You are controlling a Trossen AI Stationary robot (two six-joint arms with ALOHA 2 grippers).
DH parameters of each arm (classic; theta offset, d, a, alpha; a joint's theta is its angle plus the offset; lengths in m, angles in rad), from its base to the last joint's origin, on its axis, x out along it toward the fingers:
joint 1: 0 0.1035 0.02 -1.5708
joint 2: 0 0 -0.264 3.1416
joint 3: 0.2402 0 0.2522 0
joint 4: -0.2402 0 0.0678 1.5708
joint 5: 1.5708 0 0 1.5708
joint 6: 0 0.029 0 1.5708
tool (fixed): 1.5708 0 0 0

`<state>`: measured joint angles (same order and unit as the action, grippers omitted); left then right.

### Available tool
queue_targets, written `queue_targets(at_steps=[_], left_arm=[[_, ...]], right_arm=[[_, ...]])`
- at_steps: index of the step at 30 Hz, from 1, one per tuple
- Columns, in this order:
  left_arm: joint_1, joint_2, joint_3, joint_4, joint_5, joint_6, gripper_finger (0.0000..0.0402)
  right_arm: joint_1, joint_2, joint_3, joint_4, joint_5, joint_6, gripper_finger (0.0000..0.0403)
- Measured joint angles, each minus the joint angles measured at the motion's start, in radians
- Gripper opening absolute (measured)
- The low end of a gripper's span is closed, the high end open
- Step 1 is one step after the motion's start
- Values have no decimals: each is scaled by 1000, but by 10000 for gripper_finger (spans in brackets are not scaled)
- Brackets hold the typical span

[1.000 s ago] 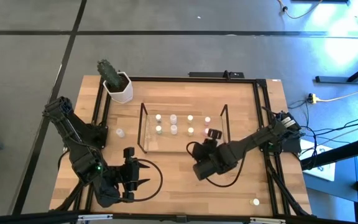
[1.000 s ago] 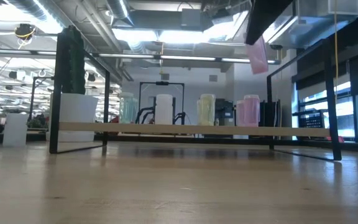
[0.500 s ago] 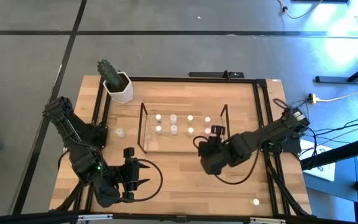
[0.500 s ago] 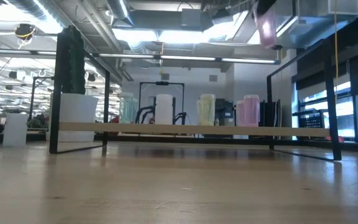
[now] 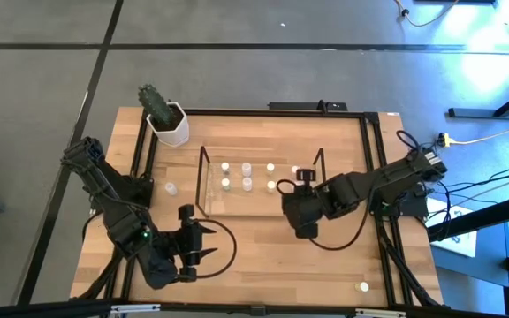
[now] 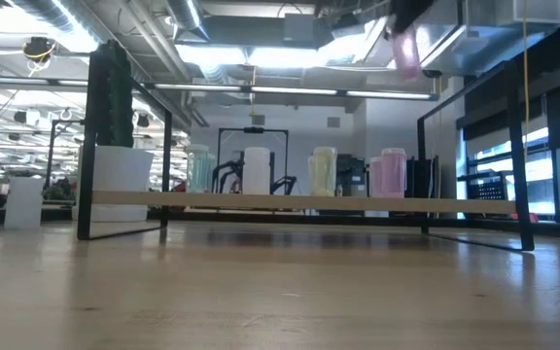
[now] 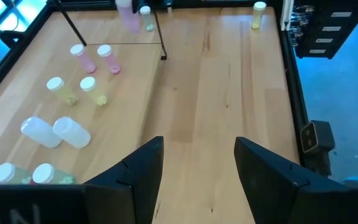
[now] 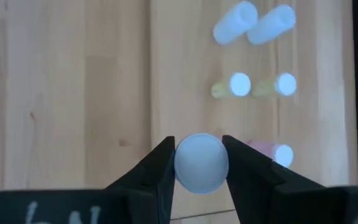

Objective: Pick and place medicine bottles onto shelf by color
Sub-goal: Put the pink pill bottle aligned with the other pink pill bottles on the shelf

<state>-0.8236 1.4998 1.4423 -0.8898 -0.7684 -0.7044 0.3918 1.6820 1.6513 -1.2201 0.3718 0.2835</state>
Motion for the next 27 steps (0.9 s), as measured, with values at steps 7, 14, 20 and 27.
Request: queue_targets(at_steps=[7,14,20,27], left_arm=[[50,0,0,0,-9,0,191],[143,0,0,0,-13,0,191],[209,0,0,0,-13,1,191],[251,0,0,-5,-11,1,191]], right_arm=[[-13,-191,-205,72,15,28,123],[-49,-312,-438,489,-112,-135,123],[-99,-298,-522,517,-160,-254,123],[-125,-299,-531,521,-165,-310,123]])
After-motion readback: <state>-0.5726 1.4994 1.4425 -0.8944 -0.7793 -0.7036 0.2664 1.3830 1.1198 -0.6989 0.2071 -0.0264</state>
